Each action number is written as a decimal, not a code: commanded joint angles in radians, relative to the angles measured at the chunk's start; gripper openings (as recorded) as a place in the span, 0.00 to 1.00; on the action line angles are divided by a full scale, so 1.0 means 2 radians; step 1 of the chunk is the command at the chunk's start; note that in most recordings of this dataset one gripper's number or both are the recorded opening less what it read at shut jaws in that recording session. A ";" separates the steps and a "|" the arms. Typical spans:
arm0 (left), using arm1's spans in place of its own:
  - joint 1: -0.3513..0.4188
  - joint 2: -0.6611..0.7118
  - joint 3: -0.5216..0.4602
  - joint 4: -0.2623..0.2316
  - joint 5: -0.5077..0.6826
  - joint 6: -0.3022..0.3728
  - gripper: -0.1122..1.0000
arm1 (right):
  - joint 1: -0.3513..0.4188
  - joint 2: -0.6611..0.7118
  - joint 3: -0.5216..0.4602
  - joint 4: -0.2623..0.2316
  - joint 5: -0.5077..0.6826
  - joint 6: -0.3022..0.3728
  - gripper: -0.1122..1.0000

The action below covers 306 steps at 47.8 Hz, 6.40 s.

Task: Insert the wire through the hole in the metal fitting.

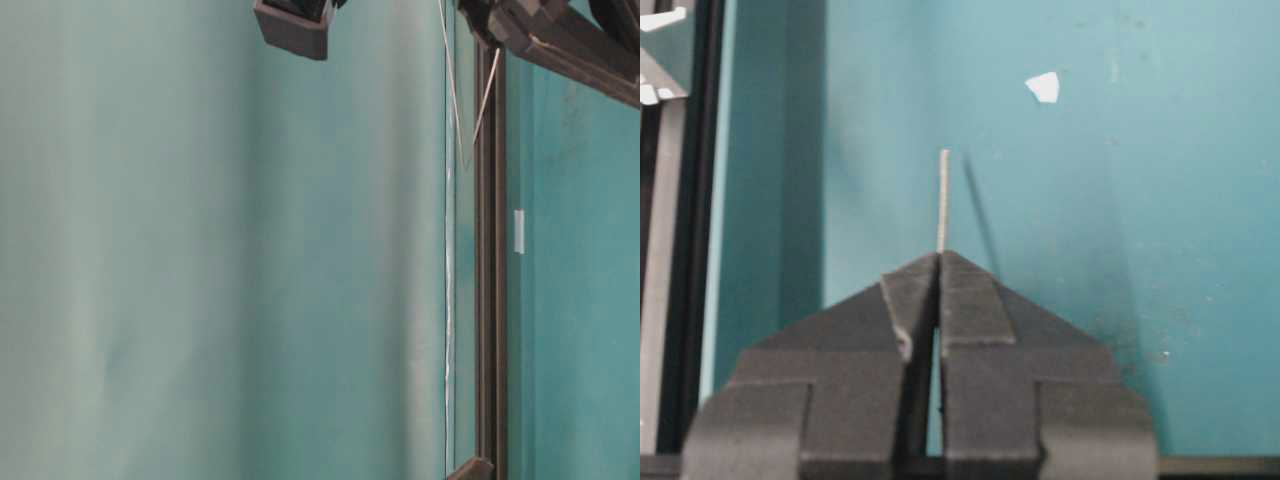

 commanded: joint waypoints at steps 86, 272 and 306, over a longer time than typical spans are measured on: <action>-0.029 -0.106 0.038 -0.002 -0.003 -0.015 0.83 | 0.037 -0.199 0.101 0.032 -0.072 -0.028 0.09; -0.119 0.185 -0.084 -0.008 -0.186 -0.079 0.80 | 0.195 0.028 0.016 0.261 -0.226 -0.091 0.09; -0.119 0.183 -0.084 -0.008 -0.181 -0.079 0.80 | 0.189 0.038 0.003 0.258 -0.226 -0.094 0.09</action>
